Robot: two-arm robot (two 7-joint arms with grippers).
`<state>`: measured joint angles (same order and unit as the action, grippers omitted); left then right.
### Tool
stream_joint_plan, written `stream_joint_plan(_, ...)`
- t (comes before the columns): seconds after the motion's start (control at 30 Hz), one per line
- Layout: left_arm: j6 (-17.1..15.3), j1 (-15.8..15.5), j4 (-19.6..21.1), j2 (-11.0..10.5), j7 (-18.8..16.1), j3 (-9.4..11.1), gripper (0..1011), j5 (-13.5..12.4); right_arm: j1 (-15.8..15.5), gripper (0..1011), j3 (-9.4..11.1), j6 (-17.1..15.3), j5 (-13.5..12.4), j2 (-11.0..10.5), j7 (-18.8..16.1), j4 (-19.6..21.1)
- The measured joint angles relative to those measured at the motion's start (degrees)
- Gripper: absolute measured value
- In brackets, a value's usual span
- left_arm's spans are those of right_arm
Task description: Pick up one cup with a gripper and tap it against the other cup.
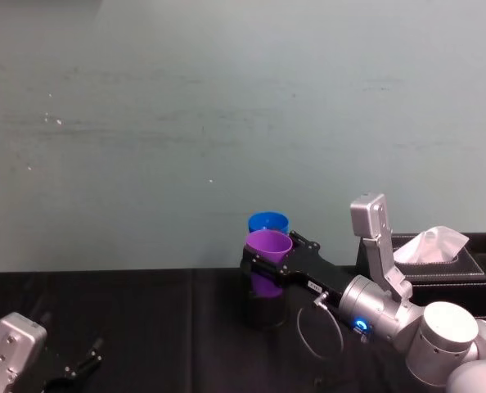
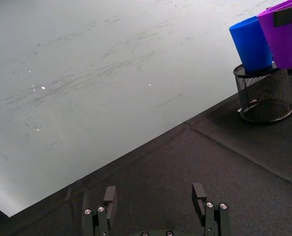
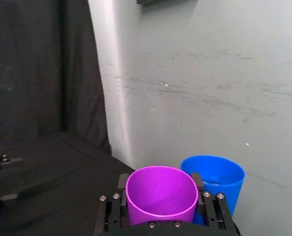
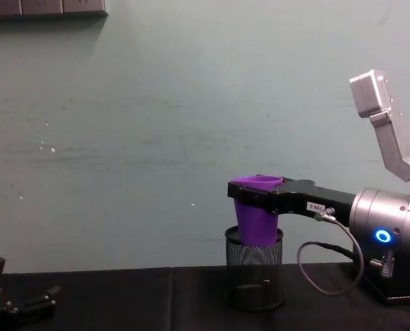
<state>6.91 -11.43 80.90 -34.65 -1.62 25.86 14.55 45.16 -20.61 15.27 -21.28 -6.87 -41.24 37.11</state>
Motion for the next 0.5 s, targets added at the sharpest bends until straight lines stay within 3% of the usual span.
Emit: stream_joint_plan(0.5,0.0,0.0,0.0,0.0,0.0,0.0,1000,0.0,-8.06,755,-1.28,-5.21,-2.76,-4.27,-0.49,13.56)
